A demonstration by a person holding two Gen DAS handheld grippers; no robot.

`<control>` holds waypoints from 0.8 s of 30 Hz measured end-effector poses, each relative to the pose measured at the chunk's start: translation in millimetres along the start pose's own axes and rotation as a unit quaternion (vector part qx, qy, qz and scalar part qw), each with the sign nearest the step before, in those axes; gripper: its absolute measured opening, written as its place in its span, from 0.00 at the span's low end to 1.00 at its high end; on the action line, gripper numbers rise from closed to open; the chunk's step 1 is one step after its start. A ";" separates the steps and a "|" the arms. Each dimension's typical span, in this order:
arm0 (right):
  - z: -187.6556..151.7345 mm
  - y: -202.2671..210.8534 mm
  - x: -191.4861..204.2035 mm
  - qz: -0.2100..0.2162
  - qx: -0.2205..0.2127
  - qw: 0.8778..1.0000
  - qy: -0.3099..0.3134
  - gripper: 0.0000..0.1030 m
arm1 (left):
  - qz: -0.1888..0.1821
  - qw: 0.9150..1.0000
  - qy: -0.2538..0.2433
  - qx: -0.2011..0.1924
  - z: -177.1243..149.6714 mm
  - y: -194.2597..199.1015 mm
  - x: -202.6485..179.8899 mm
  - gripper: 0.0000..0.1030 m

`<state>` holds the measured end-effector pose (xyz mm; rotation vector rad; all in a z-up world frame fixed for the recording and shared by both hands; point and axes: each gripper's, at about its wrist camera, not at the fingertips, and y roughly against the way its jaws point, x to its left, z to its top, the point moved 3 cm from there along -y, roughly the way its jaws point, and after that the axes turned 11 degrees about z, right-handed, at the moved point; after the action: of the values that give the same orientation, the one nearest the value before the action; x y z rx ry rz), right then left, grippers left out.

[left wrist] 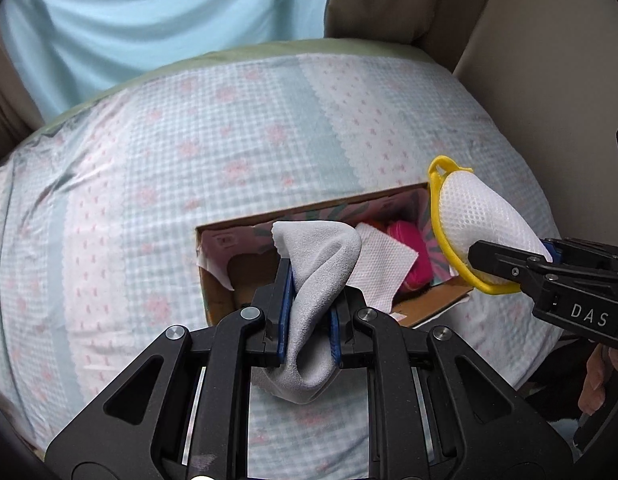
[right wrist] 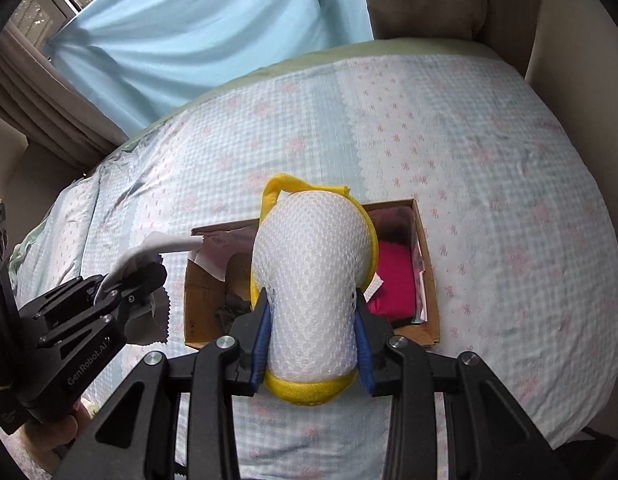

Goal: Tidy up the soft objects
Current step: 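Carry the grey cloth and yellow pad over the box and open both tools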

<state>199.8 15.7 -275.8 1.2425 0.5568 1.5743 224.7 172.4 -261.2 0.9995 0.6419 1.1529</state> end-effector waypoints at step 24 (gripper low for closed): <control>19.1 -112.0 -38.2 -0.014 0.092 0.994 -0.050 0.82 | 0.022 0.989 -0.126 0.076 -17.6 -108.4 -34.7 1.00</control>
<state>262.9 20.0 -377.7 1.4370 0.6642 1.4537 246.8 136.5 -368.3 1.2717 0.5121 1.0061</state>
